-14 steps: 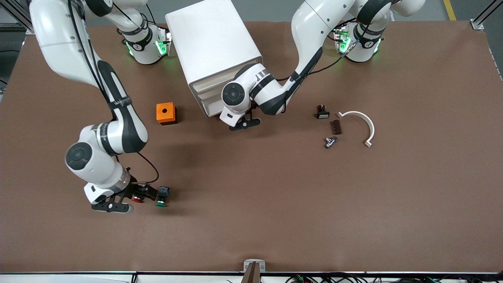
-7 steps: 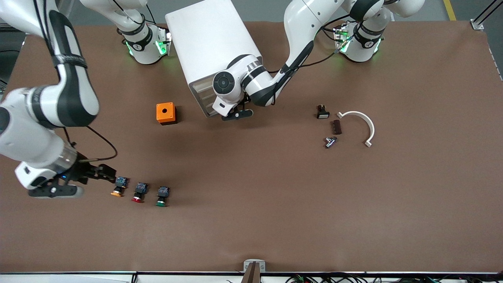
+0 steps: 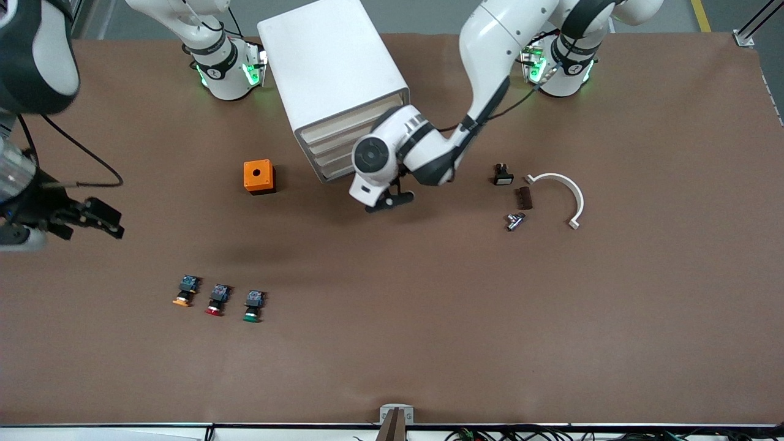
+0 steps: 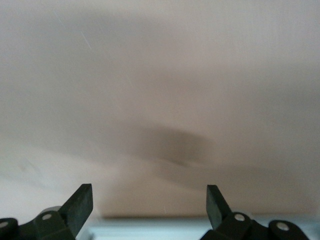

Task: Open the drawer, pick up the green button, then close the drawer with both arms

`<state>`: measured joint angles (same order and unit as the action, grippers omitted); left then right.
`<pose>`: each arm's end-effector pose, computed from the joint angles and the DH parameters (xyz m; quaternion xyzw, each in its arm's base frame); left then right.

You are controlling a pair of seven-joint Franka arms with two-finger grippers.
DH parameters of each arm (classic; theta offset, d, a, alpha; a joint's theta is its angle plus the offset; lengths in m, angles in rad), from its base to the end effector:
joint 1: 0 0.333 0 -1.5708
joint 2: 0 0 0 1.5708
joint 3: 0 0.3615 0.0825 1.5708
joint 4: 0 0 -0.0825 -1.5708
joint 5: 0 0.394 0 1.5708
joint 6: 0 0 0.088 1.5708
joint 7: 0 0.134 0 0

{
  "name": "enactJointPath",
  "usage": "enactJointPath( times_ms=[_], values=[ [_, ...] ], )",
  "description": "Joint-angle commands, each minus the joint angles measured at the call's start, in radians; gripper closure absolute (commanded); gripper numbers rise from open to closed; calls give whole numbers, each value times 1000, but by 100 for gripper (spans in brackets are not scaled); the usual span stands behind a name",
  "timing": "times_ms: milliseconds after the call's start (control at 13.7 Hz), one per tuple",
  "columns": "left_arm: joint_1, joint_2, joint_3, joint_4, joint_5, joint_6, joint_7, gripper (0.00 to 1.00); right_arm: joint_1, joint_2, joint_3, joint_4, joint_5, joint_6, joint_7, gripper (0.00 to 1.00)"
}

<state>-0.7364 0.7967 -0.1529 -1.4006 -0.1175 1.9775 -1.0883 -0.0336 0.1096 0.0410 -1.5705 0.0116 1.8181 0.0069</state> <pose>0.4757 -0.5691 0.2192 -0.9781 -0.1434 0.1479 0.0290 0.6278 0.0045 0.6018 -0.9976 0.0011 -0.0689 0.0084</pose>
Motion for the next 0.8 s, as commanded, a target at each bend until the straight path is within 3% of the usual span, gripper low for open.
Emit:
enactJointPath(
  times_ms=[0,146,291,510,728],
  values=[
    [144,-66,1,12,71,-25,5,0,-16,-91,14,-40,-1,-77,16,0],
    [237,-108,3,12,134,-25,17,0,-16,-117,17,-42,-1,-132,53,0],
    [326,-146,-1,14,272,-26,178,0,-16,-119,20,-40,-1,-189,50,0],
    [463,-244,-4,12,280,-66,410,0,-16,-114,20,-33,-13,-192,59,0],
    [523,-336,-1,14,291,-167,523,0,-45,-113,20,-33,-13,-184,62,0]
  ],
)
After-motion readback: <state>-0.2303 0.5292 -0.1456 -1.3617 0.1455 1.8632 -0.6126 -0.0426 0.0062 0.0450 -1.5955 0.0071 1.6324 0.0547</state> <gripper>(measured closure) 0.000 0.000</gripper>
